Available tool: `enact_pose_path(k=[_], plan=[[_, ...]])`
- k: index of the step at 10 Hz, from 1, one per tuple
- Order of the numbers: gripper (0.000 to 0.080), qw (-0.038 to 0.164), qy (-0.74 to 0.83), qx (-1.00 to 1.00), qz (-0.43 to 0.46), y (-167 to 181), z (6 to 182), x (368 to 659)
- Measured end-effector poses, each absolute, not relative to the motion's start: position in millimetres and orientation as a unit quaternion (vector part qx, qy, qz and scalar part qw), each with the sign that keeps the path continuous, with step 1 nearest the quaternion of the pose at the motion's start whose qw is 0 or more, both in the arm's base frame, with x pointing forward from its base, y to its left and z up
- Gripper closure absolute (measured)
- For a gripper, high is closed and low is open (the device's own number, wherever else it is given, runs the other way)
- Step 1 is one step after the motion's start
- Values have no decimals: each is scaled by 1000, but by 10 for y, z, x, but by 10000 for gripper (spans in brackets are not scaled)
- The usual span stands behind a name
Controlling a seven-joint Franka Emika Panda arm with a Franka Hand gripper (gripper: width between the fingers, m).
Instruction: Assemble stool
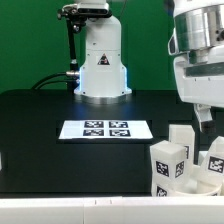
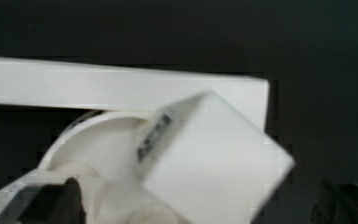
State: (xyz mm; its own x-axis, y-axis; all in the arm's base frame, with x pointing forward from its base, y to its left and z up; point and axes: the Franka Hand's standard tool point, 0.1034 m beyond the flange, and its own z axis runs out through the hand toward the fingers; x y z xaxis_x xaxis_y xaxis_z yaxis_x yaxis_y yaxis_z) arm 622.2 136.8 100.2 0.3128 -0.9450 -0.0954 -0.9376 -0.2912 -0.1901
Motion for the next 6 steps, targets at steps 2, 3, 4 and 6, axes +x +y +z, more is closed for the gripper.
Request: enact_pose_path(k=[2, 3, 4, 6], plan=[[150, 104, 545, -832, -25, 1351, 1004, 6237], [150, 97, 486, -868, -33, 1356, 1007, 6238], [150, 83, 393, -915, -47, 1384, 1018, 6242], [150, 70, 237, -968, -54, 1449, 1007, 6217]])
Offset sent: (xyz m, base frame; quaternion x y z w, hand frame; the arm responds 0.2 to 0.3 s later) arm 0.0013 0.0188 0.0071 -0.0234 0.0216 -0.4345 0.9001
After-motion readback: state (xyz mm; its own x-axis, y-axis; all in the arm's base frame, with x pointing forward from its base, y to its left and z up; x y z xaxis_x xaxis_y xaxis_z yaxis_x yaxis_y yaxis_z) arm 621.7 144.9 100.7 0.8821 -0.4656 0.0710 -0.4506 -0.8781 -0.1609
